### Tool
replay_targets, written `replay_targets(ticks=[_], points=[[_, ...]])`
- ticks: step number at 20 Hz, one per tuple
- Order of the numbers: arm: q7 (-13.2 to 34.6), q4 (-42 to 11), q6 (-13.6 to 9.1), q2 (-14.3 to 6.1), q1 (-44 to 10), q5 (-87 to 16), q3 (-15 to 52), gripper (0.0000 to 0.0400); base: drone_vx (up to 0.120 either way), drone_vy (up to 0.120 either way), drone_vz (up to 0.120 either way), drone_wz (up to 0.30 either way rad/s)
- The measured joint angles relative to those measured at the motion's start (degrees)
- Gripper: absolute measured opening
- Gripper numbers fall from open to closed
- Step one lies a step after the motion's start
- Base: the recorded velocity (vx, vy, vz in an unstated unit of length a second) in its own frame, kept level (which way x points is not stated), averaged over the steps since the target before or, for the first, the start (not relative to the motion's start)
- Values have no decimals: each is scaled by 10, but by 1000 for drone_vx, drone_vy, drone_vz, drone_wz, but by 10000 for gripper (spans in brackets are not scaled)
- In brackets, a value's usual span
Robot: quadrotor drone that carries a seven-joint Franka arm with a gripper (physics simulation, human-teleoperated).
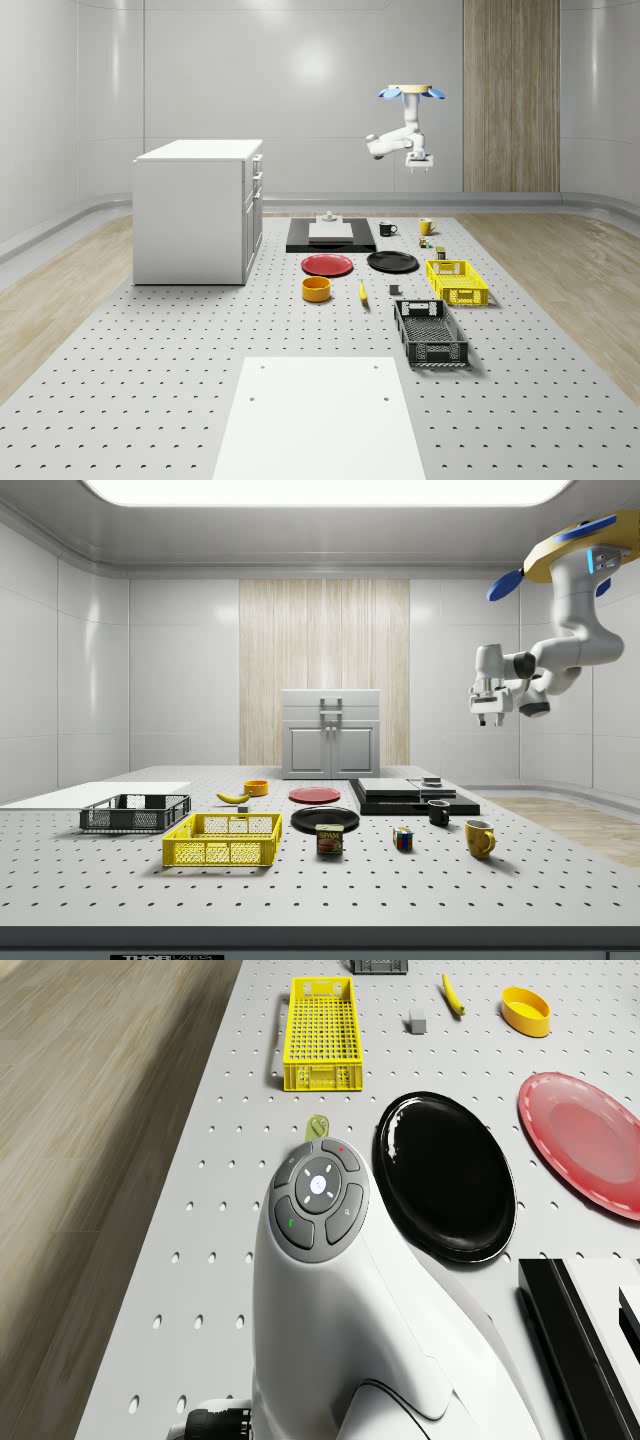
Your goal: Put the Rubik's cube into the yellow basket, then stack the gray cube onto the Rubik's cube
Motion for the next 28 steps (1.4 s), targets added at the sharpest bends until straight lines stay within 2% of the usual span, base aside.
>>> replay_targets(ticks=[18, 23, 28], points=[[12, 3, 40, -43, -13, 21, 11, 400, 120, 0, -120, 0], [15, 3, 50, -54, -16, 26, 14, 400, 120, -96, -120, 0], [17, 4, 60, -64, -18, 31, 16, 400, 120, 0, -120, 0]])
